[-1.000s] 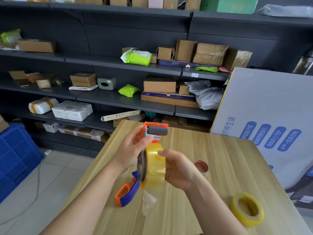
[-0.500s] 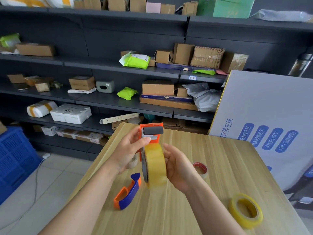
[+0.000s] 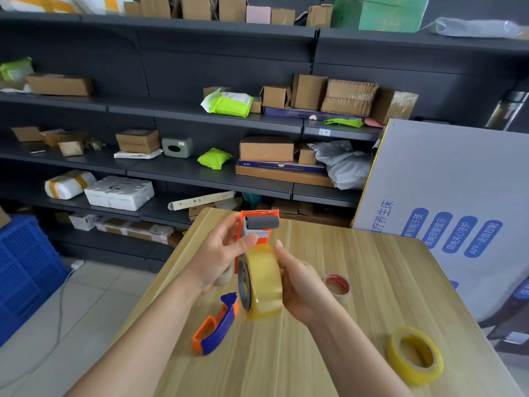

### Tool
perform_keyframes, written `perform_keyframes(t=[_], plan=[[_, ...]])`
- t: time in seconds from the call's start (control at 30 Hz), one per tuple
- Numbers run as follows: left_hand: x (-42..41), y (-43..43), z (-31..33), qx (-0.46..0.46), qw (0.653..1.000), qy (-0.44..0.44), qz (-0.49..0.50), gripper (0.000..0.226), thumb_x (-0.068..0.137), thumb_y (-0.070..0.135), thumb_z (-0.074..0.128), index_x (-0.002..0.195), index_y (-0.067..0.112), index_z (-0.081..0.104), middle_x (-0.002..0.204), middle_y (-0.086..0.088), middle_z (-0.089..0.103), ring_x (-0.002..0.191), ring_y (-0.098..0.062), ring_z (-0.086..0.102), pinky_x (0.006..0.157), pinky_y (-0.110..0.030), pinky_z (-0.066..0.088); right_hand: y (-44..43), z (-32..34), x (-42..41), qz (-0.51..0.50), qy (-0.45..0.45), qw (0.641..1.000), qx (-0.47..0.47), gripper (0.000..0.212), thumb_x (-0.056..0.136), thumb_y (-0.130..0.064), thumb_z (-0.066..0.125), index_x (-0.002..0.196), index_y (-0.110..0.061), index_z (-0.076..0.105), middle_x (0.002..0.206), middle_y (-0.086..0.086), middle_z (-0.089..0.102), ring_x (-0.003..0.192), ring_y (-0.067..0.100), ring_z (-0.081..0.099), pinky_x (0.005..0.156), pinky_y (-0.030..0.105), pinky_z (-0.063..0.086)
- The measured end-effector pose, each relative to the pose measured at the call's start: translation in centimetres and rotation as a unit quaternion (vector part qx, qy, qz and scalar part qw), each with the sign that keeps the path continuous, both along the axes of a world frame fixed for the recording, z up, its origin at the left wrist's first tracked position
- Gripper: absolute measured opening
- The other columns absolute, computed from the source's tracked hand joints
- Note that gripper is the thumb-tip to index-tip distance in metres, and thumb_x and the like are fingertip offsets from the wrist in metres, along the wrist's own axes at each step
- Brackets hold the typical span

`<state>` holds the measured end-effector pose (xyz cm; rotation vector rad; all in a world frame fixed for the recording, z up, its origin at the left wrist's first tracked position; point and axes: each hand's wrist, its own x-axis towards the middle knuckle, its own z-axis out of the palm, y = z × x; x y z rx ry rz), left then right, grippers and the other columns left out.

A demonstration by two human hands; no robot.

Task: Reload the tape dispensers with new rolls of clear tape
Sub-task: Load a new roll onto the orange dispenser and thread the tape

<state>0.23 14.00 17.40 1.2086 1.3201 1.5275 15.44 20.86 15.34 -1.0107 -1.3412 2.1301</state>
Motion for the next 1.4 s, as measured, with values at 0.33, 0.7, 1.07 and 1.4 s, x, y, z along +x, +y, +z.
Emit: perform_keyframes(t=[0.33,0.7,1.07,1.4], plan=[[-0.6,0.9,-0.4,-0.085,0.990,-0.085,0.073,0.045,0.089,0.058,0.045,0.118,0.027,0.060,0.109,-0.027,0.064,0.098,-0.041,0.063,0.091,-0.056,0.046,-0.4,1.1,1.1,0.208,0.101,0.963,0.138,0.071,0.070,-0.017,0.075,0.134,-0.002,0.050,0.124,0.018,0.065,0.116,0.035,0.061,0.097,0.046,0.051],[-1.2,0.1,-0.4,-0.090,0.995,-0.021,0.037,0.063,0.079,0.071,0.043,0.130,0.035,0.051,0.119,-0.003,0.065,0.113,-0.025,0.060,0.091,-0.043,0.051,-1.6,1.4,0.1,0.029,0.046,0.980,0.190,0.032,0.084,-0.031,0.070,0.110,-0.012,0.066,0.095,0.004,0.077,0.084,0.019,0.075,0.068,0.027,0.059],[-0.6,0.1,1.6,0.100,0.925,0.333,0.153,0.015,0.075,0.040,0.069,0.082,0.028,0.072,0.105,0.015,0.062,0.113,-0.006,0.051,0.099,-0.028,0.039,-1.7,2.1,-0.7,-0.022,0.058,0.985,0.159,0.025,0.088,-0.030,0.066,0.103,-0.010,0.067,0.082,0.001,0.077,0.067,0.012,0.073,0.056,0.018,0.053],[-2.1,2.7,5.9,0.001,0.901,0.421,0.107,0.013,0.092,0.016,0.058,0.080,0.019,0.063,0.111,0.003,0.068,0.100,-0.014,0.062,0.090,-0.042,0.050,-3.1,1.5,-1.0,-0.008,0.029,0.983,0.180,0.049,0.085,-0.029,0.070,0.102,0.015,0.058,0.062,-0.002,0.067,0.052,0.006,0.065,0.048,0.016,0.048]])
